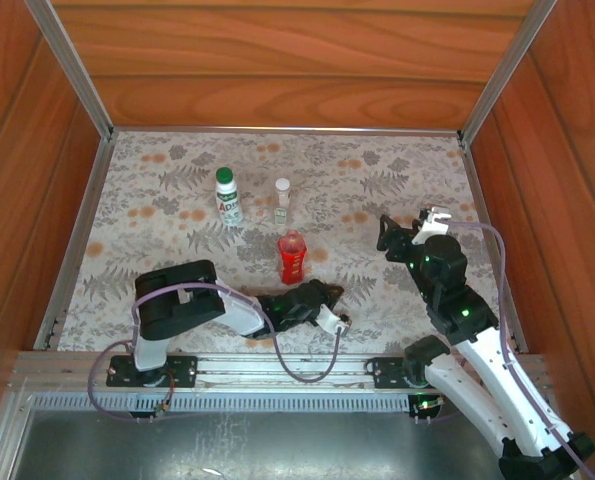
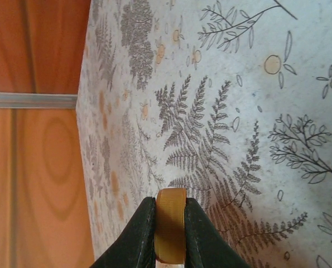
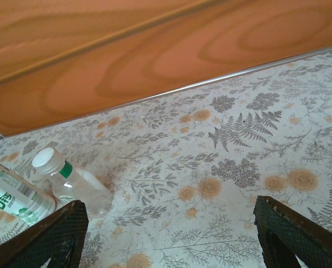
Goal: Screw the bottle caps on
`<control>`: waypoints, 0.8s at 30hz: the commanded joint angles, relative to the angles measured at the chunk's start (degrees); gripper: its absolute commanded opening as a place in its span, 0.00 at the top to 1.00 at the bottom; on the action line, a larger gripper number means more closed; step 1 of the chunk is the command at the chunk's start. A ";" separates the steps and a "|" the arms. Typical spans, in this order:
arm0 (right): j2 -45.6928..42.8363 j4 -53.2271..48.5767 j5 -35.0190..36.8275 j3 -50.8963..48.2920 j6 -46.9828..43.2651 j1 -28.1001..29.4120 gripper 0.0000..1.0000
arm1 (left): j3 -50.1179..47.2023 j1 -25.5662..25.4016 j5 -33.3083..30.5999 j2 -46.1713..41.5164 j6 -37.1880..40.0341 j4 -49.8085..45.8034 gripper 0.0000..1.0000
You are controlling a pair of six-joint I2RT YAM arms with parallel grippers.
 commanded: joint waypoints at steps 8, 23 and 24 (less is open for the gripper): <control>-0.59 -0.57 2.52 -1.25 -0.33 -0.52 0.18 | -0.56 -0.85 1.75 3.82 2.73 -0.28 0.90; -0.04 0.03 2.52 -1.86 0.05 -0.61 0.18 | -0.96 -1.26 3.28 4.07 -0.68 -6.78 0.82; -0.04 -0.01 2.44 -1.86 0.10 -0.61 0.18 | -0.96 -1.31 3.02 4.06 -0.72 -6.80 0.80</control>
